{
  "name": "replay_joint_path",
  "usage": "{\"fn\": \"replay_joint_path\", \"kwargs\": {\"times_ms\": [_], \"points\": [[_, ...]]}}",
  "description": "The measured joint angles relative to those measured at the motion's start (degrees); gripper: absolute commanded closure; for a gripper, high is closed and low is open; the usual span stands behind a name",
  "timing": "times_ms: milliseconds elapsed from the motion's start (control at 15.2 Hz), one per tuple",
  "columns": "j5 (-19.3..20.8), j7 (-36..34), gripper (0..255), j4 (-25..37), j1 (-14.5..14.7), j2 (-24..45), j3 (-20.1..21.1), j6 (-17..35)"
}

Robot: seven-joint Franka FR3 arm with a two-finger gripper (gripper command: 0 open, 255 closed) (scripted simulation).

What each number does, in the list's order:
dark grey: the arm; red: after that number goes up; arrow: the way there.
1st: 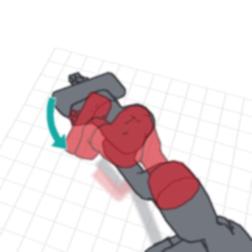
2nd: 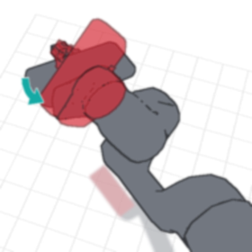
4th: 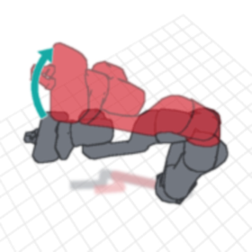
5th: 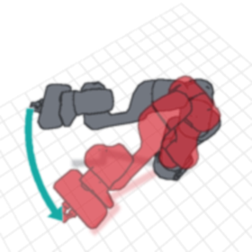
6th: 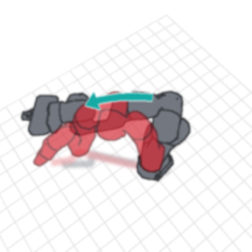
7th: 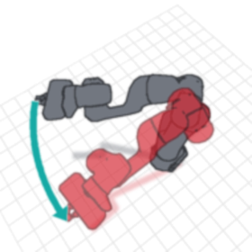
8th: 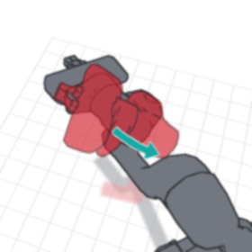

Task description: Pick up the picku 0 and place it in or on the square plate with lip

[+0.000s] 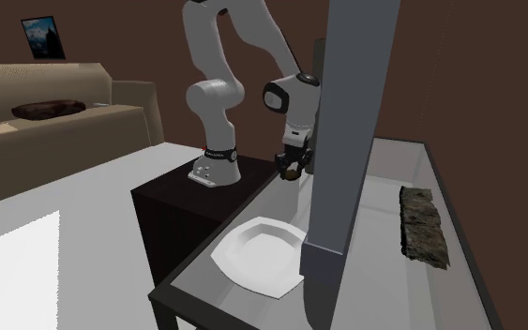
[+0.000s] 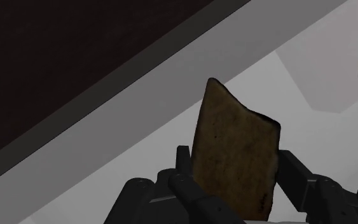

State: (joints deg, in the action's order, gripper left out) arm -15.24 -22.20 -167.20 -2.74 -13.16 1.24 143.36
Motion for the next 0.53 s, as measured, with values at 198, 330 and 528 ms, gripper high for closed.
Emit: {"fn": "replay_joint_path", "kwargs": {"times_ms": [198,330,528], "points": [[1.0,-1.2,255,0.0,-0.3,-3.5,0.2,-3.4],[1.6,-1.8,255,0.3,-0.6,-5.6,0.3,-5.8],[2.9,-1.8,255,1.1,-1.6,-7.9,-0.2,-9.1]]}}
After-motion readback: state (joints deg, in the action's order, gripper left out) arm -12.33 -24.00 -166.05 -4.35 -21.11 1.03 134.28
